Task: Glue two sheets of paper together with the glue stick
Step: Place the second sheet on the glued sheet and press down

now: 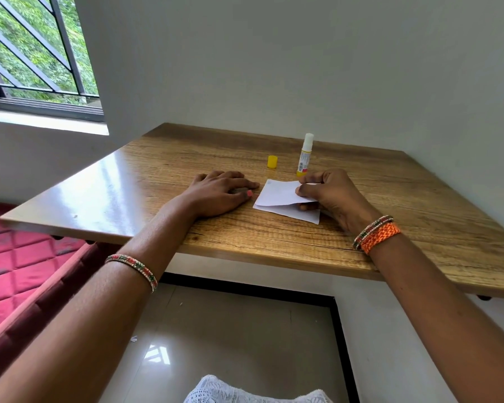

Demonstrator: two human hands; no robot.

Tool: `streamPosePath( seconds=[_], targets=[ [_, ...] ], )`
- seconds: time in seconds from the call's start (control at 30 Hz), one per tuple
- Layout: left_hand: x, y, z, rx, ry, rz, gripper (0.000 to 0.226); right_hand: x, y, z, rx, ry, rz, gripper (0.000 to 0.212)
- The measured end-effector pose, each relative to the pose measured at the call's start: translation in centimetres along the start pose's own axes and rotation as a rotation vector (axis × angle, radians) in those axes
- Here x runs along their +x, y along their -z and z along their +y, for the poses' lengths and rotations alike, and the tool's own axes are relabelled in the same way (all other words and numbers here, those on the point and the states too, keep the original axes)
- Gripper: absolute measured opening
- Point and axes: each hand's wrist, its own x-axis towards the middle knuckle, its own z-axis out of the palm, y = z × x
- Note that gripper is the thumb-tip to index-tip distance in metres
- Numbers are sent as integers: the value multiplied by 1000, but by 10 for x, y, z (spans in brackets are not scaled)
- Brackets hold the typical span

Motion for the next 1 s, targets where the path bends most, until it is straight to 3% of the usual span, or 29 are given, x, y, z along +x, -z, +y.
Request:
streamPosePath(
  seconds=[1.0],
  targets=[
    [0,3,-1,-56,14,-39,51,6,-8,8,-266,113,131,43]
  ],
)
